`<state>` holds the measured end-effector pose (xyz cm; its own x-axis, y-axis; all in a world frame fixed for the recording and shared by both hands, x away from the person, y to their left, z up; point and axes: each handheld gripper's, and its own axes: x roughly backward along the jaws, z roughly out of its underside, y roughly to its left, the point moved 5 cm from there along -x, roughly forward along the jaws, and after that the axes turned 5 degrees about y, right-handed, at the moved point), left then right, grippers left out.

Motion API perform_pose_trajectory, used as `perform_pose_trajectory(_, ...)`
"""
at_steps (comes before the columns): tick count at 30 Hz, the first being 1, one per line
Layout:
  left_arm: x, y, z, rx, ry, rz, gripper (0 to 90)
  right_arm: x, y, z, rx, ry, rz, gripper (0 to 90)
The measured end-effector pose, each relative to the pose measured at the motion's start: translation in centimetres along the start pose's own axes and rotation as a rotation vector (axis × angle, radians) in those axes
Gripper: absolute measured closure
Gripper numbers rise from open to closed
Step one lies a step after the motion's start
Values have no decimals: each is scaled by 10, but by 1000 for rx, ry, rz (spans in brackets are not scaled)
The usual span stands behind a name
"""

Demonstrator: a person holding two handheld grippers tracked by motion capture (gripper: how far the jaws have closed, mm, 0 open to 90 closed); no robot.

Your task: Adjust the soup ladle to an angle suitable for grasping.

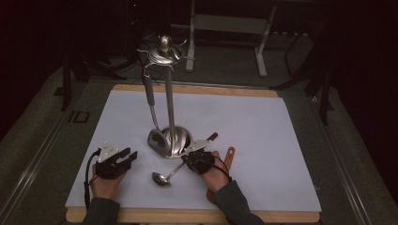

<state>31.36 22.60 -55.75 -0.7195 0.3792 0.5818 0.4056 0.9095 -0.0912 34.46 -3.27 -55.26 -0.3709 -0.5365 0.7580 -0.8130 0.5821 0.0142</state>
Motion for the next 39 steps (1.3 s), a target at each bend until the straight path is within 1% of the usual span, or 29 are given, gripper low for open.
perform_pose_trajectory(1,0,0,0,0,0,0,630,-4,7,-2,8,3,-14,900)
perform_pose_trajectory(2,0,0,0,0,0,0,630,-4,7,-2,8,3,-14,900)
perform_pose_trajectory(3,0,0,0,0,1,-1,630,-7,15,-3,14,4,-30,900)
perform_pose_trajectory(4,0,0,0,0,1,-1,630,-7,15,-3,14,4,-30,900)
perform_pose_trajectory(5,0,0,0,-2,2,-2,630,-8,20,-5,20,2,-44,900)
perform_pose_trajectory(7,0,0,0,-2,1,-1,630,-12,33,-9,52,5,-60,900)
perform_pose_trajectory(8,0,0,0,-2,1,-1,629,-12,33,-9,52,5,-60,900)
perform_pose_trajectory(11,1,0,0,-2,0,-2,628,-19,46,-11,70,18,-79,900)
perform_pose_trajectory(14,1,0,0,-2,-1,-3,628,-22,50,-11,76,22,-84,900)
perform_pose_trajectory(15,1,1,0,-2,-1,-2,628,-25,53,-9,80,32,-89,900)
perform_pose_trajectory(18,1,1,0,0,-1,-2,627,-27,55,-6,85,47,-89,900)
perform_pose_trajectory(20,1,1,0,-1,-2,-3,627,-24,56,-3,85,42,-100,900)
perform_pose_trajectory(21,1,0,0,1,-2,-3,623,-20,56,1,100,56,-100,900)
perform_pose_trajectory(23,1,0,0,0,-1,-3,623,-17,56,3,105,57,-101,900)
perform_pose_trajectory(24,1,0,0,-1,-2,-3,623,-15,55,5,107,66,-101,900)
perform_pose_trajectory(25,1,0,0,-1,-1,-3,622,-12,54,8,123,69,-97,900)
perform_pose_trajectory(27,1,0,0,0,0,-3,622,-9,53,12,126,75,-91,900)
perform_pose_trajectory(28,0,0,0,1,0,-2,622,2,48,23,130,89,-90,900)
perform_pose_trajectory(29,0,0,0,1,0,-2,622,2,48,23,130,89,-90,900)
perform_pose_trajectory(30,0,0,0,-2,5,-3,622,9,44,31,132,95,-89,900)
perform_pose_trajectory(31,0,0,0,-2,5,-3,622,9,44,31,132,95,-89,900)
perform_pose_trajectory(33,0,0,0,-5,6,-2,622,17,39,39,122,102,-83,900)
perform_pose_trajectory(34,0,0,0,-4,6,-2,622,25,33,47,113,110,-81,900)
perform_pose_trajectory(36,-1,-1,0,-4,6,-2,622,27,31,50,105,109,-79,900)
perform_pose_trajectory(38,-1,-1,0,-4,7,-1,622,39,23,62,96,117,-70,900)
perform_pose_trajectory(39,-1,-1,0,-4,7,-1,622,39,23,62,96,117,-70,900)
